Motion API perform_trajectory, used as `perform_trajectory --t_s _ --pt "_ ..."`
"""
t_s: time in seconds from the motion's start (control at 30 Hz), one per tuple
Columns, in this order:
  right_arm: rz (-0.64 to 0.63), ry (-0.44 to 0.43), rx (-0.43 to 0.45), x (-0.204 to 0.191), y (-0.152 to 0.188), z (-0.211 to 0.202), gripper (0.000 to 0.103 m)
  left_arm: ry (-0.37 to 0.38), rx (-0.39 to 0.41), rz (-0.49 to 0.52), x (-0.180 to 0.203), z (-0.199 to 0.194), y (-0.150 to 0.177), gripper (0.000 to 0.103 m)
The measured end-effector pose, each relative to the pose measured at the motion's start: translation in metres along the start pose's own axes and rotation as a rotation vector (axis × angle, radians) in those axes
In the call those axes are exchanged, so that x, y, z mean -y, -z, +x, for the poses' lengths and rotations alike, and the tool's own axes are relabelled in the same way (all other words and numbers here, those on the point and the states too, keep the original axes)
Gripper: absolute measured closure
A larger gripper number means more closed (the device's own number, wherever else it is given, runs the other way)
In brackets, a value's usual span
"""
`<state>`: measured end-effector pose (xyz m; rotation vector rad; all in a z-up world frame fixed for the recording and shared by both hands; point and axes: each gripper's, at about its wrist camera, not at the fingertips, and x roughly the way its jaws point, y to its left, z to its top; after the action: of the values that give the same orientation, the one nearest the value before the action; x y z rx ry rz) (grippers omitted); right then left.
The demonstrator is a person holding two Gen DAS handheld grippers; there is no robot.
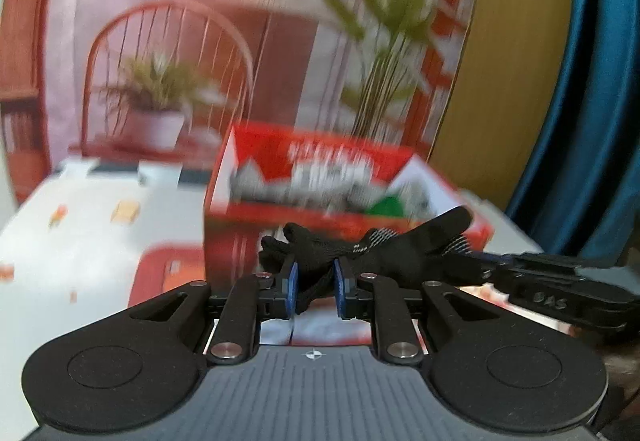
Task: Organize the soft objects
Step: 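Lift the black glove with both grippers over the red box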
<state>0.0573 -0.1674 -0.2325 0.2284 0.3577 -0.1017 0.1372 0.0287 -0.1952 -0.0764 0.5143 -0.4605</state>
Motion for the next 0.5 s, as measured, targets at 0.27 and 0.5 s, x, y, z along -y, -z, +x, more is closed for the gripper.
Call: perform_trajectory --t_s 0.27,0.5 --pt "-0.018 -0.010 0.132 0.003 -0.089 0.007 0.094 0.037 0.142 -0.005 0.014 0.009 -0.077 0.085" --pt "-0.059 0.015 0.143 0.006 -0.119 0.025 0.094 0.053 0.026 -0.074 0.003 0.049 -0.096 0.085"
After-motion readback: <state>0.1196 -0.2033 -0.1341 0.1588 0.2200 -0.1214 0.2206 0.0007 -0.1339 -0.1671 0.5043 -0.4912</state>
